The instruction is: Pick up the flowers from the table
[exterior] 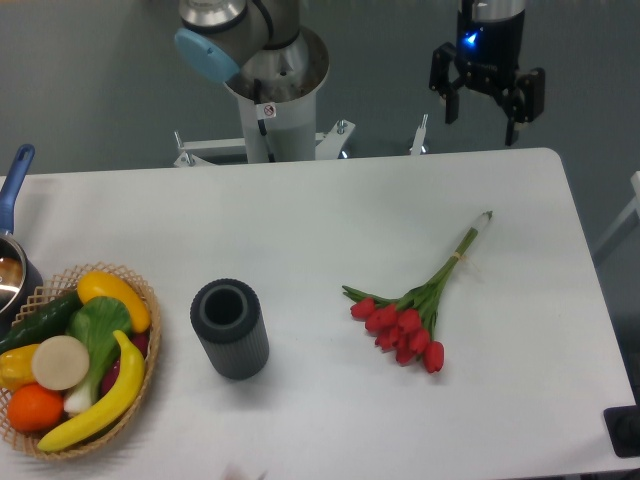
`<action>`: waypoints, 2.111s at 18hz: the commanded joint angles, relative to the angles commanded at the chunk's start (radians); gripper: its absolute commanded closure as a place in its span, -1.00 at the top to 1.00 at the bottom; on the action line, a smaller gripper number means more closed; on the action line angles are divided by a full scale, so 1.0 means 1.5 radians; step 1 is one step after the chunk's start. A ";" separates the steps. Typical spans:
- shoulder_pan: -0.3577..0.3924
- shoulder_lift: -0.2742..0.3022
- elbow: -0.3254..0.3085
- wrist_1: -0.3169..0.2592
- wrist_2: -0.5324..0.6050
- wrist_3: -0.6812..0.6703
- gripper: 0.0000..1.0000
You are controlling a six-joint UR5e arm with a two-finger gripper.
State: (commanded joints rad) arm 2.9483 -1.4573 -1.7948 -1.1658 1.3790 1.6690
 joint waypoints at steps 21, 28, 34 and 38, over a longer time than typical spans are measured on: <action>-0.004 -0.007 -0.009 0.005 -0.021 -0.075 1.00; -0.021 -0.031 -0.023 0.005 -0.045 -0.166 1.00; -0.043 -0.087 -0.017 0.047 -0.050 -0.272 1.00; -0.062 -0.131 -0.016 0.048 -0.048 -0.273 1.00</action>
State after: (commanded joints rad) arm 2.8548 -1.6535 -1.8193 -1.0938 1.3069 1.2594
